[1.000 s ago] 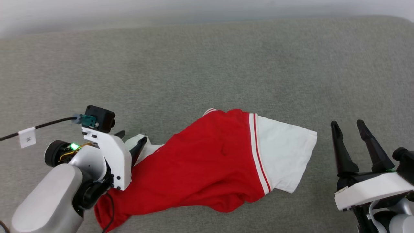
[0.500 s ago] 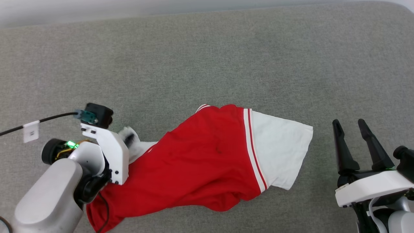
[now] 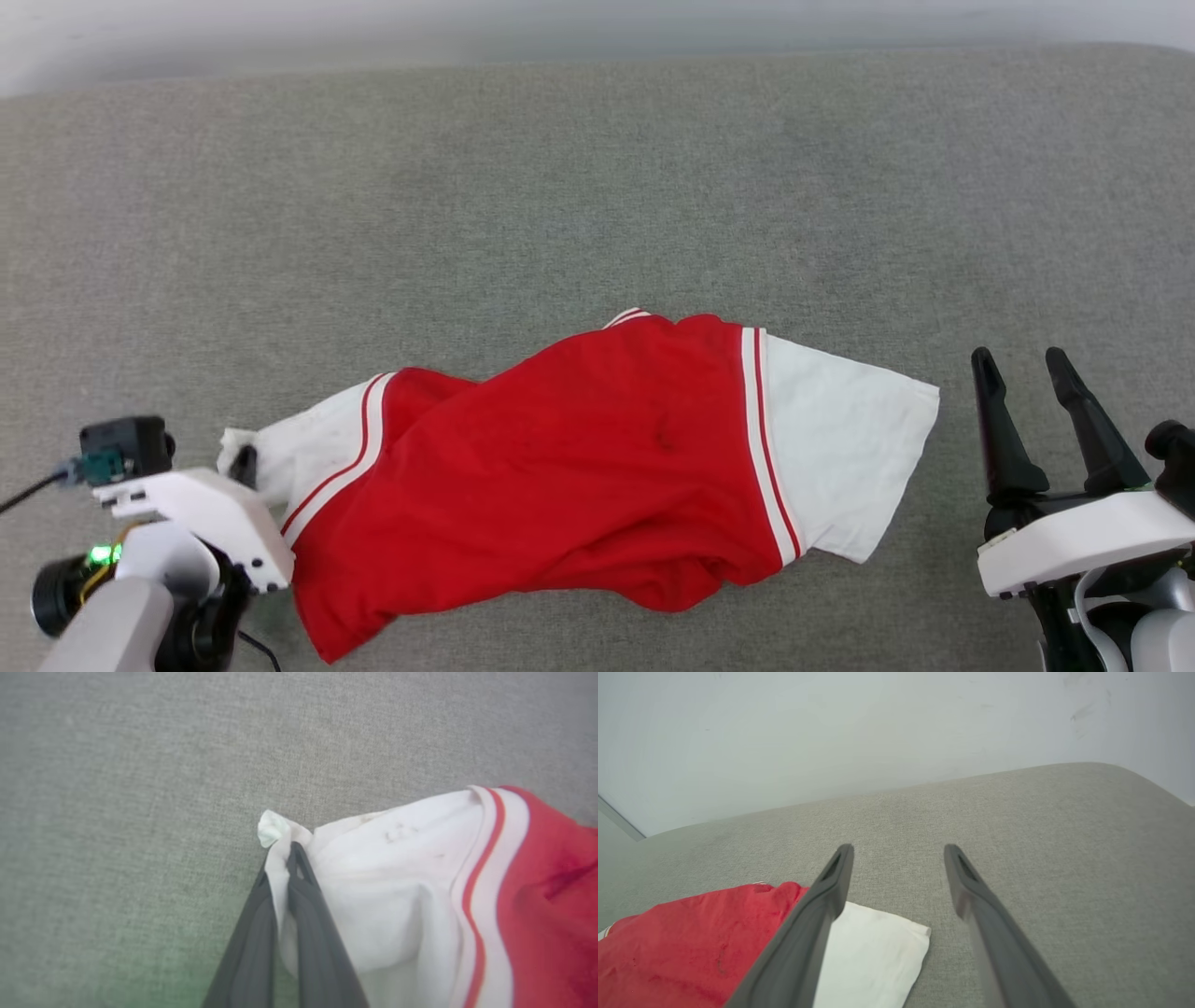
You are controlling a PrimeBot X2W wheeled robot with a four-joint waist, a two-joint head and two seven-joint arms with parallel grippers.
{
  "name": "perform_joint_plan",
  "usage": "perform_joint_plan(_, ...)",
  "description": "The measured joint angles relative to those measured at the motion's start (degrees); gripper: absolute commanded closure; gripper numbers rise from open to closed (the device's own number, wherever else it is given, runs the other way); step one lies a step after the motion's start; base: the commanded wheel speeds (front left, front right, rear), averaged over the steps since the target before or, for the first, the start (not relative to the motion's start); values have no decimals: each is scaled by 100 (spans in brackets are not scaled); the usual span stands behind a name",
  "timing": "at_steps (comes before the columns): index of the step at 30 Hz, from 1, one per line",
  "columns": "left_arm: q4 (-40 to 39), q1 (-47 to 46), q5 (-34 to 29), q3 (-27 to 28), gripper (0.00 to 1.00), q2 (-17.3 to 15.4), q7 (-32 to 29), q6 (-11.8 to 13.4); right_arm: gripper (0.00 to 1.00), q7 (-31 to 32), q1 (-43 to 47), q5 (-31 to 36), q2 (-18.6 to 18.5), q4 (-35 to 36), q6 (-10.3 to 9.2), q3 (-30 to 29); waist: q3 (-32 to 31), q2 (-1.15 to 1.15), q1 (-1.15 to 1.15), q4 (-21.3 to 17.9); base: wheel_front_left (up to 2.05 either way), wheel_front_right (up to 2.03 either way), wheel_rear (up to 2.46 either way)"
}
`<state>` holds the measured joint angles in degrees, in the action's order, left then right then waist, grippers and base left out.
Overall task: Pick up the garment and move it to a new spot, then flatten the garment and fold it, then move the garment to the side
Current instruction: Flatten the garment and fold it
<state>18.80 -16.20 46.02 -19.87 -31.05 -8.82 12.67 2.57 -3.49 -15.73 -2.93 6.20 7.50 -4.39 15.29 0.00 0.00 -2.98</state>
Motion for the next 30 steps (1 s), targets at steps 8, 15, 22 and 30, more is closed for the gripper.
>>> perform_joint_plan(8, -116, 331, 148, -56, 0, 237, 304, -209, 0, 83, 29, 45, 0, 13, 0, -130, -205, 0, 0, 141, 0, 0, 0)
perform_joint_plan(15, -327, 287, -219, -80, 0, 355, 1161, -242, 0, 234, 122, 111, 0, 82, 1, -201, -523, 0, -1, 202, 0, 0, 0)
perform_joint_plan(22, -893, 443, -650, -166, 0, 366, 1858, -88, 0, 519, 324, 100, 0, 105, 1, -319, -813, 0, 0, 199, 0, 0, 0)
perform_joint_plan(30, -1769, 804, -1002, -266, 0, 465, 2196, 156, 0, 1796, 456, 85, 0, -213, 0, -571, -1001, 0, 0, 295, 0, 0, 0)
